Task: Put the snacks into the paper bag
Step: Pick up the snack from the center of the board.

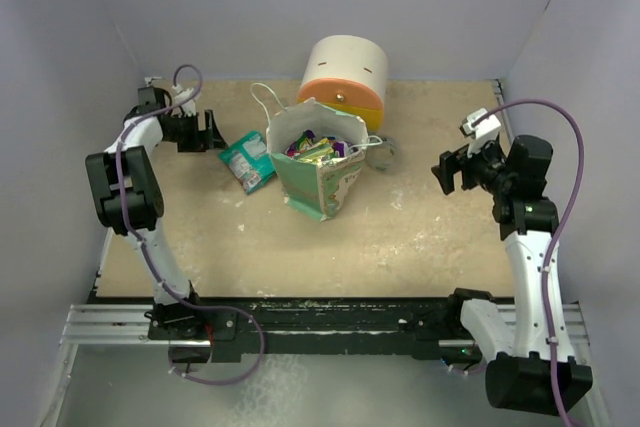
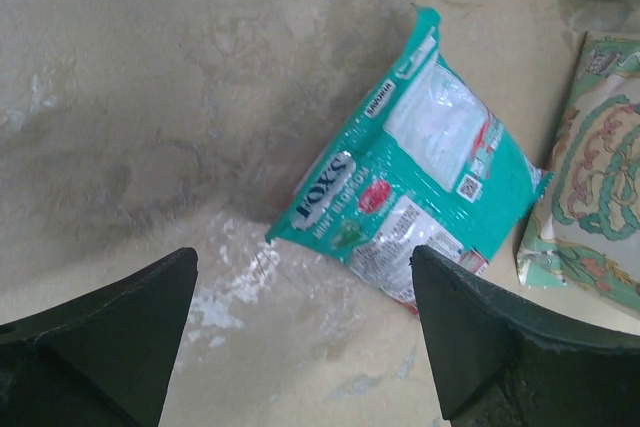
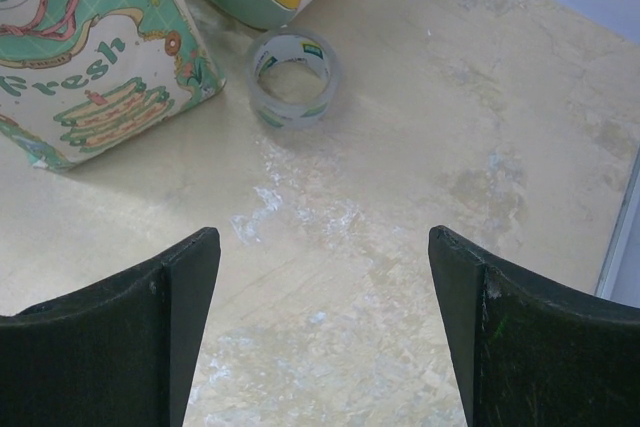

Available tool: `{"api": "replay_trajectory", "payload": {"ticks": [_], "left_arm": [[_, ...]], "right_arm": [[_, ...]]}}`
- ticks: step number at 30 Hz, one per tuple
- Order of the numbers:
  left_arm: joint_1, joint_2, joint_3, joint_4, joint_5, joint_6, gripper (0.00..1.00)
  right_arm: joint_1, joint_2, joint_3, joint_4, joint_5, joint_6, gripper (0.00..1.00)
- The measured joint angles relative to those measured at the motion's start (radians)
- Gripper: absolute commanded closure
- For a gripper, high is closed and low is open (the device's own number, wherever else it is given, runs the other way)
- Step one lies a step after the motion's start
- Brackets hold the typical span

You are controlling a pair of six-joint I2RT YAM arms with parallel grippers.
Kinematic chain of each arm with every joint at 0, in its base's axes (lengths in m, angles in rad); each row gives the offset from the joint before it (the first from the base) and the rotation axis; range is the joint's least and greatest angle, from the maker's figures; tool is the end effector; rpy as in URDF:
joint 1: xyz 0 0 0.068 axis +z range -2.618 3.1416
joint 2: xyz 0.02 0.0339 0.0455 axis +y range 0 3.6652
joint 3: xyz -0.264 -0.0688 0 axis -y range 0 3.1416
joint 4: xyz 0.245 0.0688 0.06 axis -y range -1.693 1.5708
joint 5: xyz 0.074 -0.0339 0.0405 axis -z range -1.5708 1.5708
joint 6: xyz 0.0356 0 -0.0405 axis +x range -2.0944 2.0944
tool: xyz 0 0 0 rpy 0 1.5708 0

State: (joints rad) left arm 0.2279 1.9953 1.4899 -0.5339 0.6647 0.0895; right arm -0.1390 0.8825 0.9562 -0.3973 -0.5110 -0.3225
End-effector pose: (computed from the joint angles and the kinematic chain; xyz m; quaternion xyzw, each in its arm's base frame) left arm 0.4179 0.0744 0.2000 0.0224 0.9158 -0.2716 0.2949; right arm 0.1924 -0.0093 0.3619 -0.2189 0.7686 0.0705 0.5969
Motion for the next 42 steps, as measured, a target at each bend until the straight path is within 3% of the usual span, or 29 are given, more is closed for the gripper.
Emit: {"api": "replay_trajectory", "payload": {"ticks": [9,24,42], "left_arm": [[-0.005,0.133,0.097,-0.057,0.05,0.031,0.13],[-0.04,0.186,0.122,-0.13,0.132,0.072,0.3],[-0.048,0.22,0.116,-0.109,0.203,0.034,0.49]], "right_arm": [[-0.015,-0.008,-0.025,0.008,0.004,0.001,0.12],[-0.027,-0.013,-0.027,0.011,-0.004,0.005,0.12],[-0.034,-0.013,-0.031,0.014,-0.005,0.006,0.11]]}}
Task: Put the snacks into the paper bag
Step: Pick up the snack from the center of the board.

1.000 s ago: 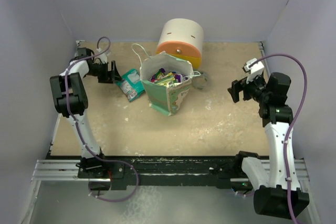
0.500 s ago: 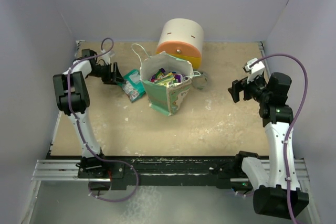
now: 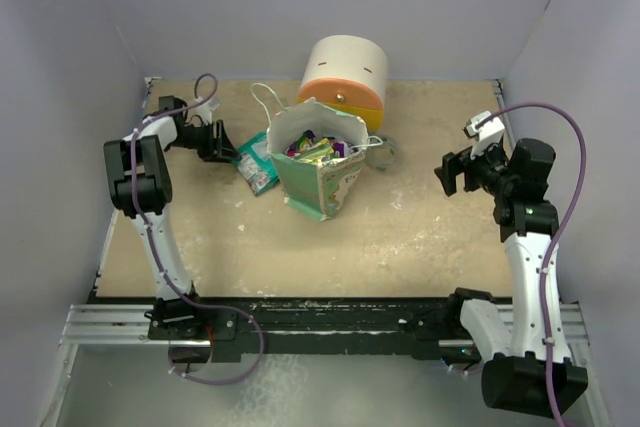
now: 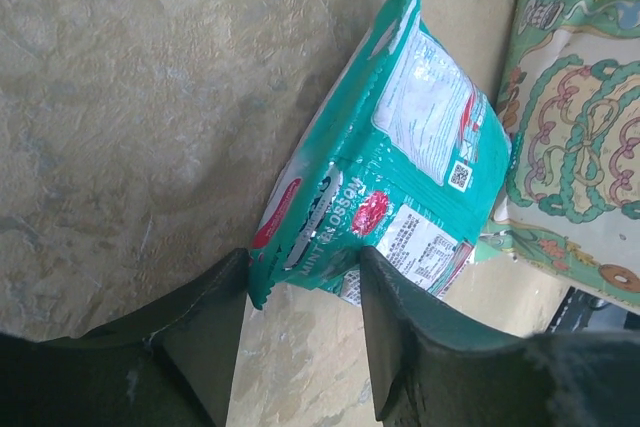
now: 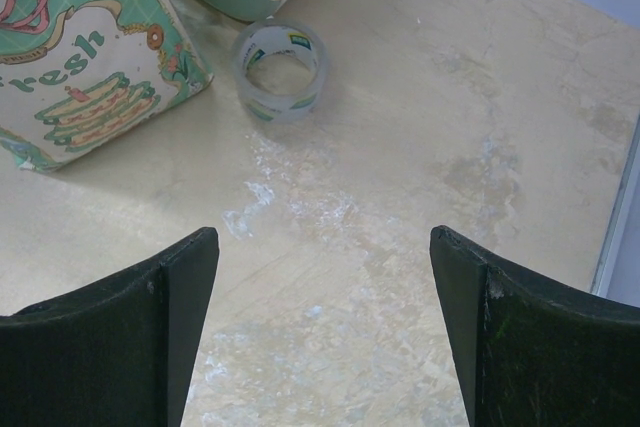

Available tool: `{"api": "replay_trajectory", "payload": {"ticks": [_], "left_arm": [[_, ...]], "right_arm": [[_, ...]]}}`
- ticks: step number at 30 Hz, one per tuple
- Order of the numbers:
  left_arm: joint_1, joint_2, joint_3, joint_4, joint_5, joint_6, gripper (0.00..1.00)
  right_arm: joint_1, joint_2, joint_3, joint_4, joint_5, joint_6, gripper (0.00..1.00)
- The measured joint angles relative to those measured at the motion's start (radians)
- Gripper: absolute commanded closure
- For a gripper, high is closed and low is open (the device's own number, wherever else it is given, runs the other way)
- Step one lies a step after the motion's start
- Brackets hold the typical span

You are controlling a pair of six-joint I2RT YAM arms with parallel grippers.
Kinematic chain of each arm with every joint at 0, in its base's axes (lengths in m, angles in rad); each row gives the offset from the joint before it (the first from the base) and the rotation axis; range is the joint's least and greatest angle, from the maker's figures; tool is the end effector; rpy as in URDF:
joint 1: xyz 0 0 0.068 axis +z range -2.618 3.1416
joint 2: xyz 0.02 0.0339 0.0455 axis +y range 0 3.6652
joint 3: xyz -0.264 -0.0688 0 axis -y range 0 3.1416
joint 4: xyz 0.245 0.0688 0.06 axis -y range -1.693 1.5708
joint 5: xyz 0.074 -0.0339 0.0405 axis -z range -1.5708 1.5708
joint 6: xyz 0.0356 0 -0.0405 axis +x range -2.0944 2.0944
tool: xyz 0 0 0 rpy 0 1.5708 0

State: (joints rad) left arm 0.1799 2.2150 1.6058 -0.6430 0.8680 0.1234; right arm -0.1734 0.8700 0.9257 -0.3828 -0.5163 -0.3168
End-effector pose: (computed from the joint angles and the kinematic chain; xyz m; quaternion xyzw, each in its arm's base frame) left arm 0.4419 0.0528 0.1415 0.0414 0.8973 -0.3887 0.2050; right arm 0.1906 -0.0155 0.3551 -0.2046 0.7732 0.0646 0.5968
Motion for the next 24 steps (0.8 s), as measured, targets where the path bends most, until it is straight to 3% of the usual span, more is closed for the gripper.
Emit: {"api": "replay_trajectory", "payload": {"ticks": [6,10,24], "left_arm": [[0.001,0.018,0.0,0.025,0.048,-0.037,0.39],[0.001,0.028,0.002,0.036,0.093,-0.065,0.37],[0.0,0.045,-0.021,0.099,0.123,-0.135,0.69]], "right_arm": [[-0.004,0.0,-0.002,0.0,0.0,0.0,0.12],[-0.005,0.0,-0.002,0.0,0.0,0.0,0.11],[-0.011,0.006,-0.002,0.0,-0.003,0.003,0.11]]}}
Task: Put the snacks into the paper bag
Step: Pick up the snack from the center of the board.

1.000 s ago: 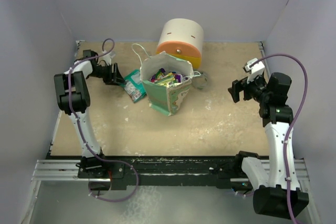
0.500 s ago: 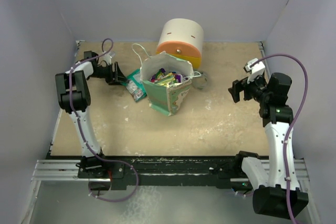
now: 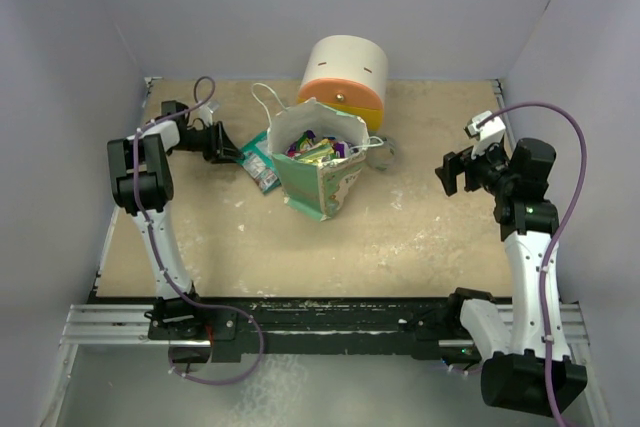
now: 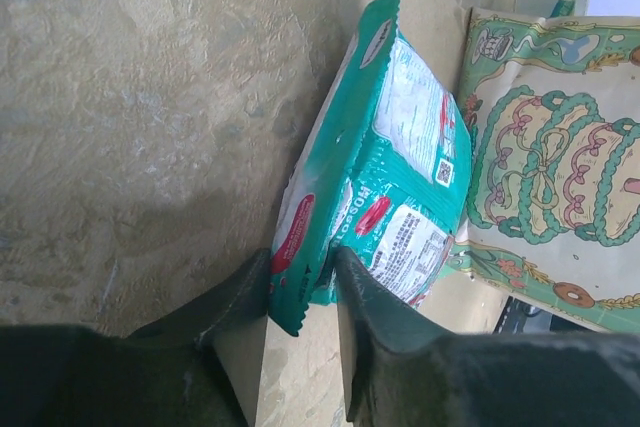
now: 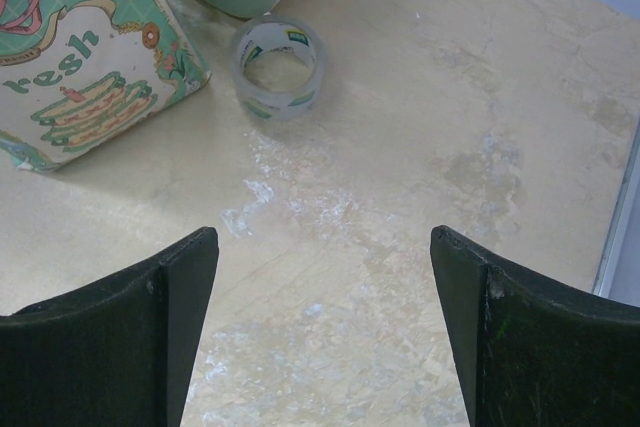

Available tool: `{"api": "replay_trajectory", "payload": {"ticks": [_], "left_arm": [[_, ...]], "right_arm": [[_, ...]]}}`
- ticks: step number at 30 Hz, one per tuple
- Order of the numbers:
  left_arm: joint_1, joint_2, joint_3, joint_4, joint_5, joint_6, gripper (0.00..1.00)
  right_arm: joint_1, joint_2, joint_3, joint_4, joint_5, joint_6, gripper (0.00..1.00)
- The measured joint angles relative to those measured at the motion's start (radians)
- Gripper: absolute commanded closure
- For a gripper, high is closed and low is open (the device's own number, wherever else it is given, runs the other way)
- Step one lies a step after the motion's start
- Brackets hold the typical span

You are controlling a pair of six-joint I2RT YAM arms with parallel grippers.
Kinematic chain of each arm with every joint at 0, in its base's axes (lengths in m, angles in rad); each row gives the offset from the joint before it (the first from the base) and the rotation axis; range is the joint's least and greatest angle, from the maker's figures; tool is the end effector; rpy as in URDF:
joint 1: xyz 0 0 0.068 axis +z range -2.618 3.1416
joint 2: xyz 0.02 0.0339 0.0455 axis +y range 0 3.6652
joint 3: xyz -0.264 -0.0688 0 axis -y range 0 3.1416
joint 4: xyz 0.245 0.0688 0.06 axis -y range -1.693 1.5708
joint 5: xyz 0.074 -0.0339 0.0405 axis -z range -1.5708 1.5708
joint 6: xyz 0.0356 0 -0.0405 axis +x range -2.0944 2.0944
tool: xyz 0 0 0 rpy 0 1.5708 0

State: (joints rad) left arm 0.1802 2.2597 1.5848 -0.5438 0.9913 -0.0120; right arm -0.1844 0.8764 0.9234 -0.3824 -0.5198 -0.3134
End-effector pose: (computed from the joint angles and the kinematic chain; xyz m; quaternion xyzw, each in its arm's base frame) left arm 0.4469 0.0511 0.1233 -0.0002 0.8701 -0.4537 0.1929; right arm 0.1920 -0.0178 0.3533 -0.1993 0.7766 0.0652 0.5941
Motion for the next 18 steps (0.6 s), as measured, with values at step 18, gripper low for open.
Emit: {"api": "replay_trajectory", "payload": {"ticks": [18], "left_arm": [[-0.013,-0.396,-0.027,-0.145,-0.108,0.194,1.0]], "right_arm": [[-0.003,0.0,-0.01,0.004,-0.004,0.001,0.11]]}}
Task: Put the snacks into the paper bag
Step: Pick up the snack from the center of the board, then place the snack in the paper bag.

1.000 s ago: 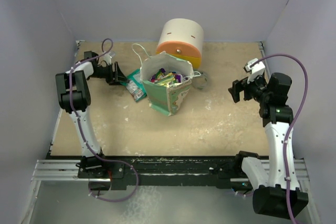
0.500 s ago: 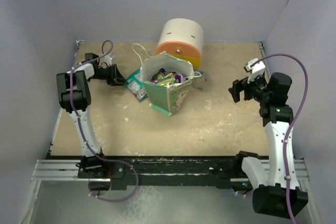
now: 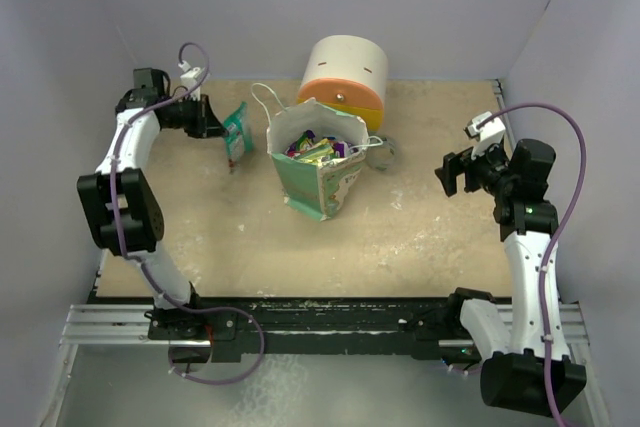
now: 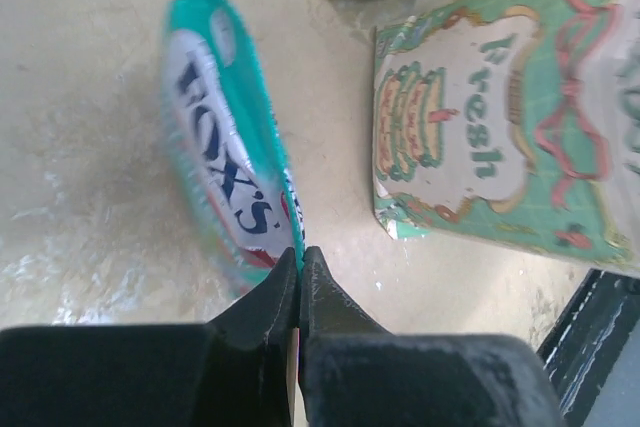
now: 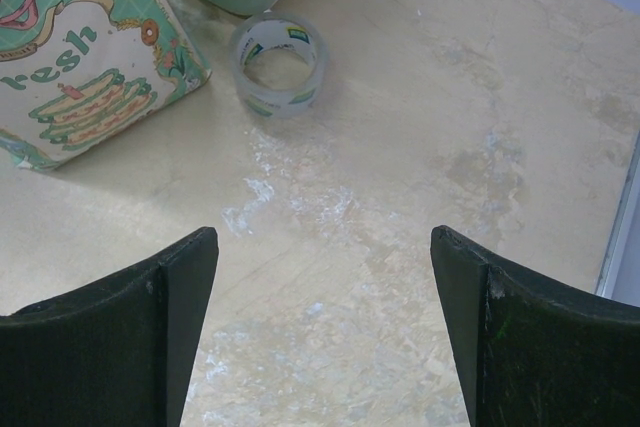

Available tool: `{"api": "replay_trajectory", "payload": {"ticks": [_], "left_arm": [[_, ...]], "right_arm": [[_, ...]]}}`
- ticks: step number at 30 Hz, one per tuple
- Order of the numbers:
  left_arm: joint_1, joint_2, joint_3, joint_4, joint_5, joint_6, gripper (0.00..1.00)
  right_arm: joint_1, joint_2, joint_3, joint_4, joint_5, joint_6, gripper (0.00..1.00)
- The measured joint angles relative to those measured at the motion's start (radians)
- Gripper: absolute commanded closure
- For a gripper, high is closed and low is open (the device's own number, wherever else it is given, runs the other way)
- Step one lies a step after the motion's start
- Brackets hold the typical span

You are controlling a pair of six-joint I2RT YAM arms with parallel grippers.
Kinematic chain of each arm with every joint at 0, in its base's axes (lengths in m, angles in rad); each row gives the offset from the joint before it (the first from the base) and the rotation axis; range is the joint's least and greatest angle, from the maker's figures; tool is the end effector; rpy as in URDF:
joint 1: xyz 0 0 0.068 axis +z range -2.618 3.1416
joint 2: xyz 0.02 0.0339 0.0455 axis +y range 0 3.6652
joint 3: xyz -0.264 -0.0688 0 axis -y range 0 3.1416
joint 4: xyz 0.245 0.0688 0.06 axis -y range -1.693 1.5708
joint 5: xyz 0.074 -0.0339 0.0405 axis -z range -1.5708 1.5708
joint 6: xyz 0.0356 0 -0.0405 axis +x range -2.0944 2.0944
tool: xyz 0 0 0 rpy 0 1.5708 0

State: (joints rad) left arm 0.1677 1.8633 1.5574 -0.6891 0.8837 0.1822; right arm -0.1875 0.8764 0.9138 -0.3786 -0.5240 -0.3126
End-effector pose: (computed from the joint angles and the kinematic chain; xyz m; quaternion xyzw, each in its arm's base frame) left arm 0.3994 0.0397 0.2687 0.1277 0.8659 -0.3591 0.3241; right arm 0.1924 -0.0184 0.3504 -0.1984 0.7781 0.0671 0.5921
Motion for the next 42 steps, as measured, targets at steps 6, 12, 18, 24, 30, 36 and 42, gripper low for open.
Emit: {"api": "replay_trajectory", "payload": {"ticks": [6,12,18,24,30,36,42], "left_arm": [[0.0,-0.176,-0.002,-0.094,-0.061,0.089,1.0],[0.0,-0.323,-0.002,-0.172,-0.105,0.117,1.0],[-0.005,-0.428,0.042,-0.235,-0.119,0.126,1.0],[-0.068,-0.487,0.124,-0.295,-0.153,0.125,1.0],[-0.147,-0.517,0.246,-0.357,-0.17,0.111,1.0],[-0.166,-0.523,0.367,-0.393,-0.148,0.071,1.0],[-0.225,-0.474,0.523,-0.437,-0.126,0.06,1.0]], "right_arm": [[-0.003,0.0,0.0,0.003,-0.012,0.003,0.11],[-0.003,0.002,0.0,0.003,-0.02,0.006,0.11],[-0.003,0.001,-0.002,0.011,-0.023,0.006,0.11],[-0.004,-0.013,-0.016,0.023,-0.025,0.007,0.1],[-0.004,-0.016,-0.02,0.026,-0.033,0.008,0.1],[-0.004,-0.016,-0.021,0.026,-0.045,0.009,0.1],[-0.004,-0.016,-0.021,0.026,-0.045,0.011,0.1]]}}
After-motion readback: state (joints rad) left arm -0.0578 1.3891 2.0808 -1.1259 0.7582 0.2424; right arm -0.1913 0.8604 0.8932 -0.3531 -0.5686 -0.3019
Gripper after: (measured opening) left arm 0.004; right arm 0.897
